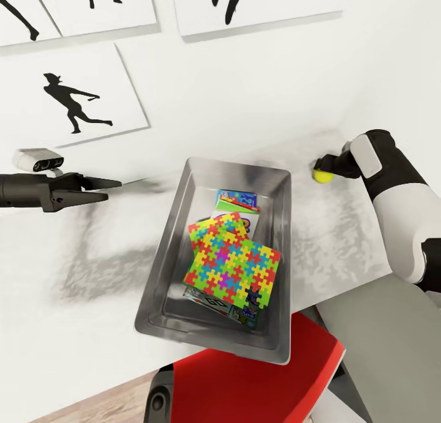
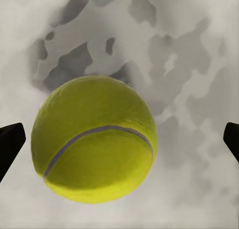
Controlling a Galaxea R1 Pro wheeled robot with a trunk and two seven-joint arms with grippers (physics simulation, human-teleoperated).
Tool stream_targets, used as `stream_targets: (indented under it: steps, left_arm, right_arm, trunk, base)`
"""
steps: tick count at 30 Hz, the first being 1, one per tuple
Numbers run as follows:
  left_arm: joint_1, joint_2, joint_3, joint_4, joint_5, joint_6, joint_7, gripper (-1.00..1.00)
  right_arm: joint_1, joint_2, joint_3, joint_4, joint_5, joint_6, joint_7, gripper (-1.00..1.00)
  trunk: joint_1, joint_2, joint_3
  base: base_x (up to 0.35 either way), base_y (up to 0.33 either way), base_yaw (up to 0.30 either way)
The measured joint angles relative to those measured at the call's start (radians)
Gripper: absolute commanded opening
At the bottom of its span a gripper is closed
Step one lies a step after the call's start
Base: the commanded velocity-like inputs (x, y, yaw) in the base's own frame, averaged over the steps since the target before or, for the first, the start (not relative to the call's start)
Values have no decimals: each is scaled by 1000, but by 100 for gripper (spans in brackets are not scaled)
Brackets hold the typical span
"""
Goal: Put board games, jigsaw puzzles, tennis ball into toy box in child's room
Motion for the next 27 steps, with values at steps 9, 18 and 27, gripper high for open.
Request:
stream_targets:
  steps: [9, 18, 27]
  left_arm:
    - [0, 0, 0, 0, 0, 0, 0, 100]
    - [0, 0, 0, 0, 0, 0, 0, 100]
    - [0, 0, 0, 0, 0, 0, 0, 100]
  right_arm:
    - [0, 2, 0, 9, -2, 1, 0, 100]
    - [0, 5, -1, 14, -2, 1, 0, 100]
    - [-1, 3, -1, 14, 3, 2, 1, -100]
  trunk:
    - [0, 0, 0]
    - [0, 0, 0]
    - [0, 0, 0]
  base:
    - [0, 0, 0]
    - [0, 0, 0]
    - [0, 0, 0]
